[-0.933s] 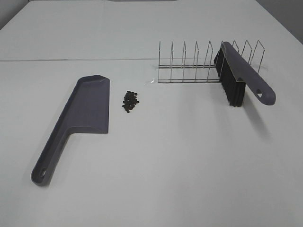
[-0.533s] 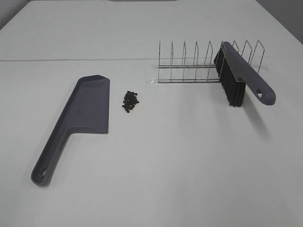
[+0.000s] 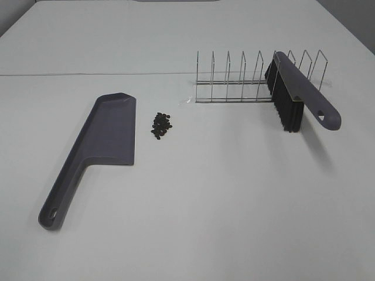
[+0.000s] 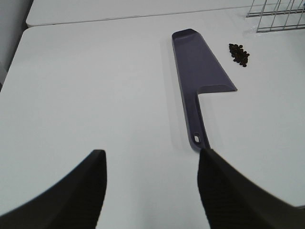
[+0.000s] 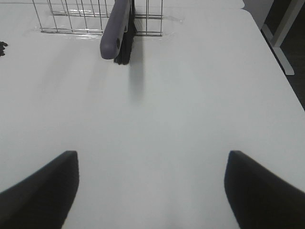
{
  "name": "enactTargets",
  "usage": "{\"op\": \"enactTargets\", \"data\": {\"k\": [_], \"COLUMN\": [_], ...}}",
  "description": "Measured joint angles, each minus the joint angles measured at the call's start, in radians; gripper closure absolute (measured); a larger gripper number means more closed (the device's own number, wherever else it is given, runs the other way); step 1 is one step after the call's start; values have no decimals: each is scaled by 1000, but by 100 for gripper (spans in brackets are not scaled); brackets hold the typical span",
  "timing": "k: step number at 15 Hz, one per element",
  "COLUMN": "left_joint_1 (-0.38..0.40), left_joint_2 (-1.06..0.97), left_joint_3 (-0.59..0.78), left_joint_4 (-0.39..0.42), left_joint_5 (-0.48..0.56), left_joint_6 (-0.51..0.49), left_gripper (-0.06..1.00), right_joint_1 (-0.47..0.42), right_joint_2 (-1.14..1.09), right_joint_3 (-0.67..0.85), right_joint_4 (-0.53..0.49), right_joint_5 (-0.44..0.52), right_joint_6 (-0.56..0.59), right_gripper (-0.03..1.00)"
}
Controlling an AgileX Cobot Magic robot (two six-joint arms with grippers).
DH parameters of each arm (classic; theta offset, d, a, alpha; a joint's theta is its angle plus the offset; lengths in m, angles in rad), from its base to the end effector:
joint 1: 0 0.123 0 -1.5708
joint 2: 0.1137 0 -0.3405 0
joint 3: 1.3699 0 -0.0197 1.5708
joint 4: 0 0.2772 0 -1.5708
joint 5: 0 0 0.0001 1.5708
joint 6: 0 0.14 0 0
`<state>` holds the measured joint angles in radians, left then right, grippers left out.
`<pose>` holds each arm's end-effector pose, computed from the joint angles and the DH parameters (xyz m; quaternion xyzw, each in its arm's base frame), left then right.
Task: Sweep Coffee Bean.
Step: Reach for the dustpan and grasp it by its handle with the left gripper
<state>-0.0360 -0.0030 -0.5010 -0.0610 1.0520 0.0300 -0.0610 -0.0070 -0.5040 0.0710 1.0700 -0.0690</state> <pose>0.0057 -0.0076 0.2693 0.0291 0.8490 -0.0321 0.5266 0.0044 0.0085 0.2682 -0.0051 0.8522 0.0015 0.5231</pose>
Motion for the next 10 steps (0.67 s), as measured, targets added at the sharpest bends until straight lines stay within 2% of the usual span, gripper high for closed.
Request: {"op": "enactTargets", "data": {"k": [10], "left_joint_1": [0], "left_joint_2": [0], "left_joint_3": [0], "left_joint_4": [0], "left_joint_5": [0], "left_joint_6": [0], "left_gripper": [39], "right_joint_1": [0], "right_joint_2": [0], "right_joint_3": [0], "right_joint_4": [0], "right_joint_5": [0], "right_joint_6": [0], "right_gripper": [18]}}
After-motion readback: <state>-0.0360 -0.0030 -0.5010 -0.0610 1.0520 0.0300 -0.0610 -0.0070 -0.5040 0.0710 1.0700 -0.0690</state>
